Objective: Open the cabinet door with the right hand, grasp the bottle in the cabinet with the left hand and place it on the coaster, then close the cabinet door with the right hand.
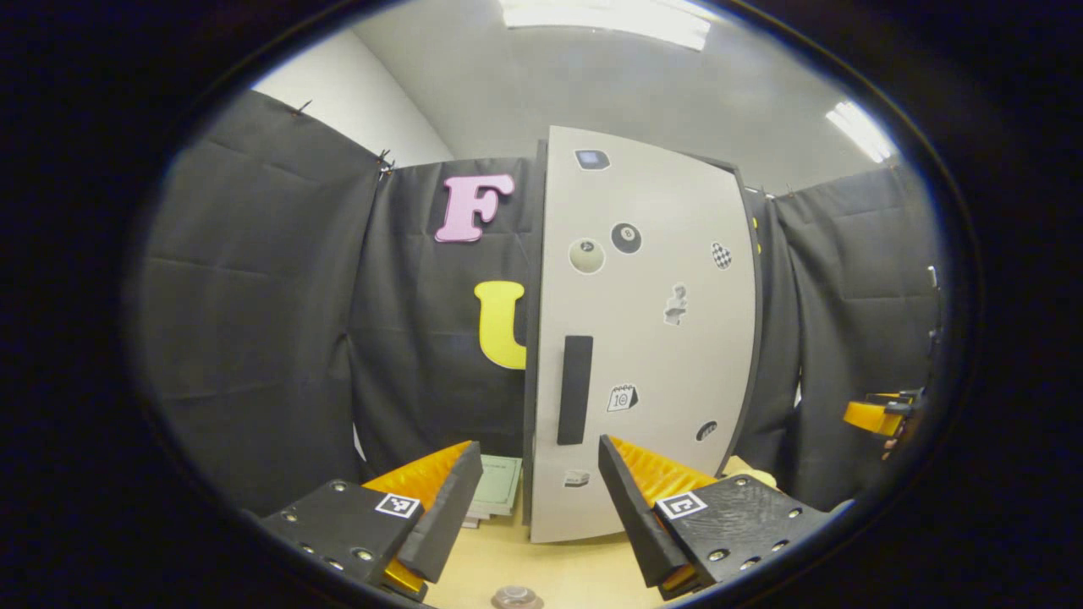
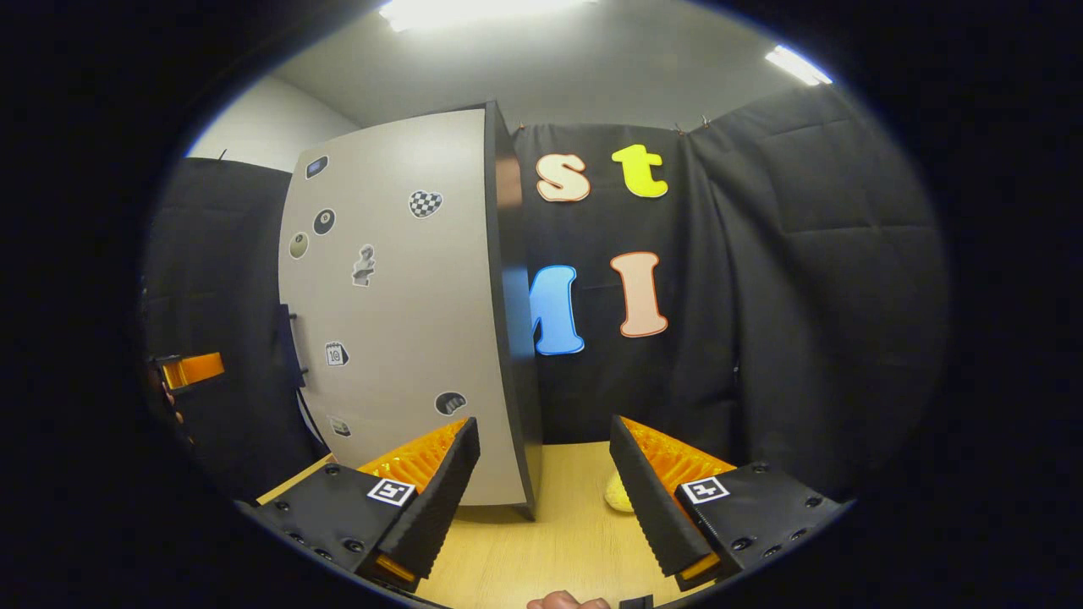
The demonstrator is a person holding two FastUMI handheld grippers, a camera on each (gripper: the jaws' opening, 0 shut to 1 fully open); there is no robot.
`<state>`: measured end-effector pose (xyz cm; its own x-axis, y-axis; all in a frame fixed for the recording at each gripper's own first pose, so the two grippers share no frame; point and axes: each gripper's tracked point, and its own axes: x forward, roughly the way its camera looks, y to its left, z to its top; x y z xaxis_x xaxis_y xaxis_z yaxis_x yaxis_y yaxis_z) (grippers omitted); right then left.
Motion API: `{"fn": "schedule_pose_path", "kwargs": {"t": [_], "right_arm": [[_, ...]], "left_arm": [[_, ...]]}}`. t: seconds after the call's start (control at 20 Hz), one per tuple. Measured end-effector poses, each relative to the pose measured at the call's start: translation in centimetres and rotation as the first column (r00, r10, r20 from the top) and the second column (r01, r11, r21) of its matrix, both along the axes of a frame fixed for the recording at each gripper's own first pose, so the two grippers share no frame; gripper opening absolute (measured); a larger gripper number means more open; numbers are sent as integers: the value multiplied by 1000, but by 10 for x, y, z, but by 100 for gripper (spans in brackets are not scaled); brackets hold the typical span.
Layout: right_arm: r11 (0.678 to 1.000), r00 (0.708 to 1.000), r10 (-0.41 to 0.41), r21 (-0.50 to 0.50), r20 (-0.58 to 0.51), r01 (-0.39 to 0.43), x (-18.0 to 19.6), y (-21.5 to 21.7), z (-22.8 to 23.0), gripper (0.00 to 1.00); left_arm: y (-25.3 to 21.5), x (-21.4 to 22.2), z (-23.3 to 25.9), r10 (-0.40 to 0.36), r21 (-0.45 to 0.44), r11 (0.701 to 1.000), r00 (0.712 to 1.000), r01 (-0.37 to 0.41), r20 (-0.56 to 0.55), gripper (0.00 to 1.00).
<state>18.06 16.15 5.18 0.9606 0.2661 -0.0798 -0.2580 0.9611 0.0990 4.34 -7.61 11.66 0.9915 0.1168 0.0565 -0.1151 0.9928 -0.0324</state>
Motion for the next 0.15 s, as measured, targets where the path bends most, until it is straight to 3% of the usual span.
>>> {"fn": "schedule_pose_path", "kwargs": {"t": [0.05, 0.1, 0.15], "right_arm": [[1000, 1000, -15, 4, -1, 15, 0, -2, -1, 98], [999, 999, -31, 12, -7, 31, 2, -2, -3, 98], [999, 999, -41, 20, -13, 42, 3, -1, -5, 92]], "left_arm": [[3, 0, 1, -4, -1, 1000, 1000, 4, 5, 83], [4, -1, 1, -10, -2, 1000, 1000, 10, 7, 88], [6, -1, 1, -15, 3, 1000, 1000, 15, 14, 86]]}}
